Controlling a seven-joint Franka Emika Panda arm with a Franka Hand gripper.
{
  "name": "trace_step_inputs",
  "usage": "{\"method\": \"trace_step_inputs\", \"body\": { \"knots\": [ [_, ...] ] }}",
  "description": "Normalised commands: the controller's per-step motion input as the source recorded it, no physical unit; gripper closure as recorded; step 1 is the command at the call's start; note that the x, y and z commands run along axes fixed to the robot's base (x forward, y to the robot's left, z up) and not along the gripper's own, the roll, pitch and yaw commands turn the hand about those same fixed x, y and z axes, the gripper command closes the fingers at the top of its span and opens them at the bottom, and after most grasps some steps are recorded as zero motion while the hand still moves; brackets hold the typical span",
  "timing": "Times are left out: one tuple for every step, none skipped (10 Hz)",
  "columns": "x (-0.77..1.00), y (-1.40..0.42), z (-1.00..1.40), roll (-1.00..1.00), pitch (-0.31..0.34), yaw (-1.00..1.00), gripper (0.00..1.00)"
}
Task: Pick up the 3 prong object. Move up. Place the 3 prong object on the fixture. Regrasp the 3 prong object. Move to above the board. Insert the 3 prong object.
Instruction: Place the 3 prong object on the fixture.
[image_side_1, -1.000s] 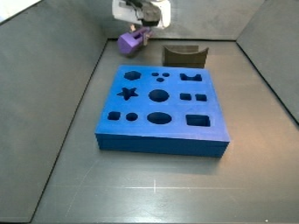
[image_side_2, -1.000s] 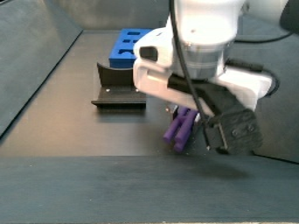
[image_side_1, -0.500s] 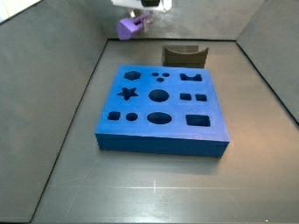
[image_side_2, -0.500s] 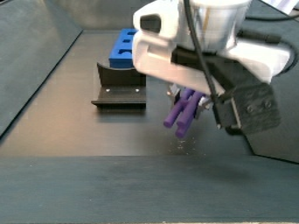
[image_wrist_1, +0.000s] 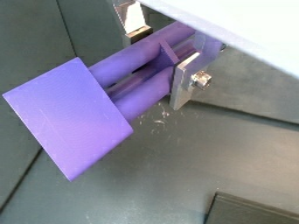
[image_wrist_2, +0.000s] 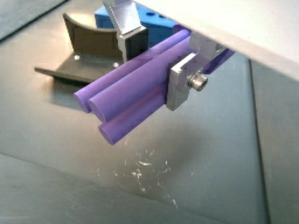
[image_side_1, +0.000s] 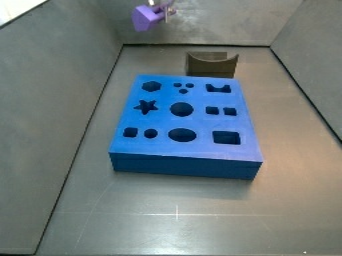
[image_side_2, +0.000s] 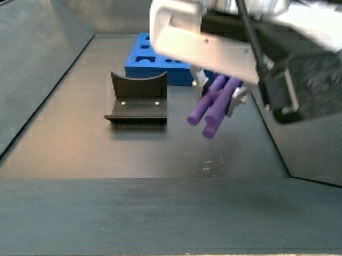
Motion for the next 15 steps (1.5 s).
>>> {"method": "trace_step_inputs", "body": {
  "knots": [
    [-0.03,-0.01,1.00,0.09,0.096,0.02,1.00],
    [-0.03,-0.01,0.96,0.08,0.092,0.02,1.00],
    [-0.03,-0.01,0.88,0.08,0.091,0.02,1.00],
    [-0.02,-0.01,0.71,0.07,0.087,0.01,1.00],
    [-0.01,0.00,0.57,0.07,0.090,0.01,1.00],
    [-0.01,0.00,0.38,0.06,0.096,0.01,1.00],
    [0.00,0.00,0.29,0.05,0.100,0.01,1.00],
    [1.00,-0.75,0.03,0.06,0.188,1.00,1.00],
    [1.00,-0.74,0.00,0.06,0.198,1.00,1.00],
    [1.00,-0.67,0.00,0.07,0.228,1.00,1.00],
    [1.00,-0.62,0.01,0.08,0.249,1.00,1.00],
    [1.00,-0.54,0.01,0.10,0.320,1.00,1.00],
    [1.00,-0.49,0.01,0.14,0.394,1.00,1.00],
    [1.00,-0.41,0.01,0.15,0.365,0.66,1.00],
    [1.00,-0.36,0.01,0.14,0.318,0.44,1.00]
  ]
}}
